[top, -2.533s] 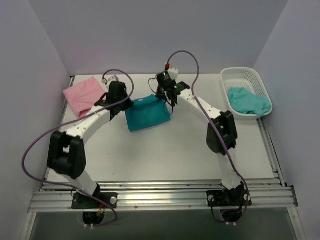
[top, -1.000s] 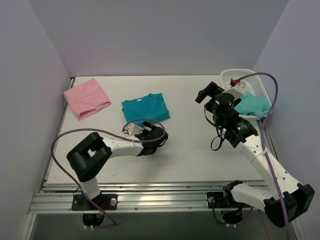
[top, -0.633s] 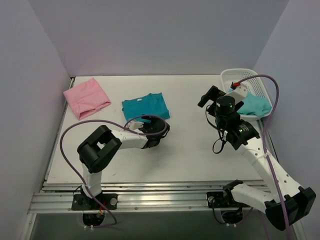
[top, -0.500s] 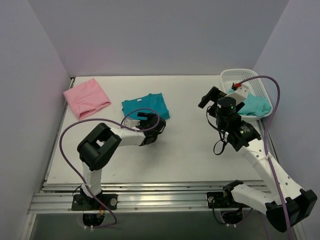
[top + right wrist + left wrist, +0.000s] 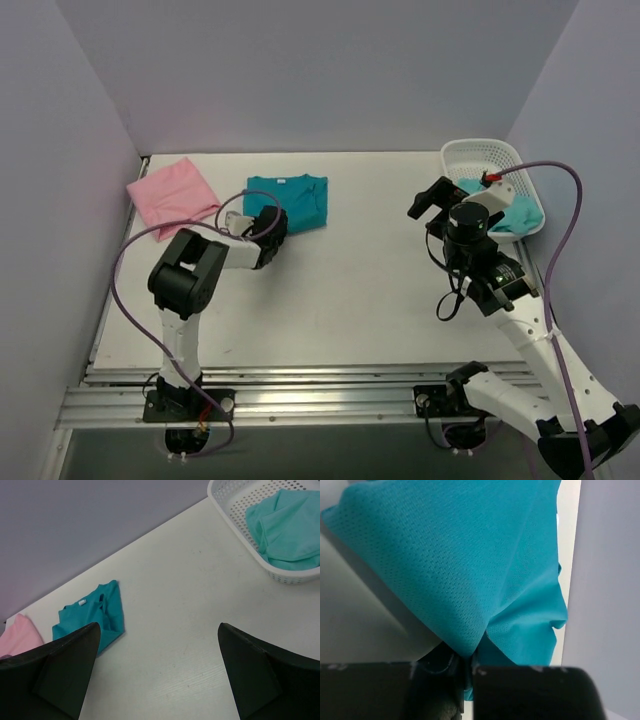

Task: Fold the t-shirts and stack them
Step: Neatly place the folded tshirt to the corner

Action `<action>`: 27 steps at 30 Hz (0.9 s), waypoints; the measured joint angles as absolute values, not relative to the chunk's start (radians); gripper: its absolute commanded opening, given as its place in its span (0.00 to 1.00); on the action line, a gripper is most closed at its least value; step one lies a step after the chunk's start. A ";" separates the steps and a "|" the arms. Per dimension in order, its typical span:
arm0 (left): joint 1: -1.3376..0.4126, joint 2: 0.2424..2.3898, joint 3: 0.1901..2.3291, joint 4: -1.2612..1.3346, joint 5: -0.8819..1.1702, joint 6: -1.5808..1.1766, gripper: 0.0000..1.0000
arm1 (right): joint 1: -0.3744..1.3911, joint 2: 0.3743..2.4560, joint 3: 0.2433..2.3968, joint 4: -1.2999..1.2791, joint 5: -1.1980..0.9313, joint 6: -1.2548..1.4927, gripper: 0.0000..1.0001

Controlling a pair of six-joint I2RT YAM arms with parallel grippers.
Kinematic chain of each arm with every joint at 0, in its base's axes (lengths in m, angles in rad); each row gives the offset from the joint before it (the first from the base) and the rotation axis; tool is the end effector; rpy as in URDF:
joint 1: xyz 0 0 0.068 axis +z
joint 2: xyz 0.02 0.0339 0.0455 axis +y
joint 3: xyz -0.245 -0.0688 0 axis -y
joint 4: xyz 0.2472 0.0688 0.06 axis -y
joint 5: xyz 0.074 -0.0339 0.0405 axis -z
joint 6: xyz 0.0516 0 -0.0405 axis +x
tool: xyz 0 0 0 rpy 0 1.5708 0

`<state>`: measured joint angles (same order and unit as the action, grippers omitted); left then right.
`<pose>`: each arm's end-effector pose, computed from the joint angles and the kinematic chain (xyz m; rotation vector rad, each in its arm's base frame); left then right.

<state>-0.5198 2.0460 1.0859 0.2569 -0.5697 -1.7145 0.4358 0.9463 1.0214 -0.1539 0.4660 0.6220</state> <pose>0.3719 -0.1808 0.0873 -1.4820 1.6488 -0.6328 0.2260 0.0797 0.3812 0.5042 1.5796 0.4234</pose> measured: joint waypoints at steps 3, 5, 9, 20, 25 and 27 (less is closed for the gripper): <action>-0.414 2.069 1.121 0.297 -0.417 -1.579 0.02 | 0.432 0.924 1.021 -0.162 0.467 0.622 1.00; -0.345 2.086 1.170 0.276 -0.330 -1.486 0.02 | 0.432 0.904 1.021 -0.169 0.468 0.623 1.00; -0.225 2.166 1.403 0.092 -0.167 -1.222 0.02 | 0.432 0.864 1.012 -0.174 0.467 0.625 1.00; -0.170 2.387 2.219 -0.538 -0.043 -0.621 0.02 | 0.432 0.814 0.980 -0.187 0.432 0.630 1.00; -0.127 2.396 2.366 -0.676 -0.052 -0.496 0.02 | 0.432 0.780 0.979 -0.196 0.429 0.627 1.00; -0.094 2.396 2.371 -0.706 -0.052 -0.463 0.02 | 0.432 0.762 0.979 -0.197 0.421 0.627 1.00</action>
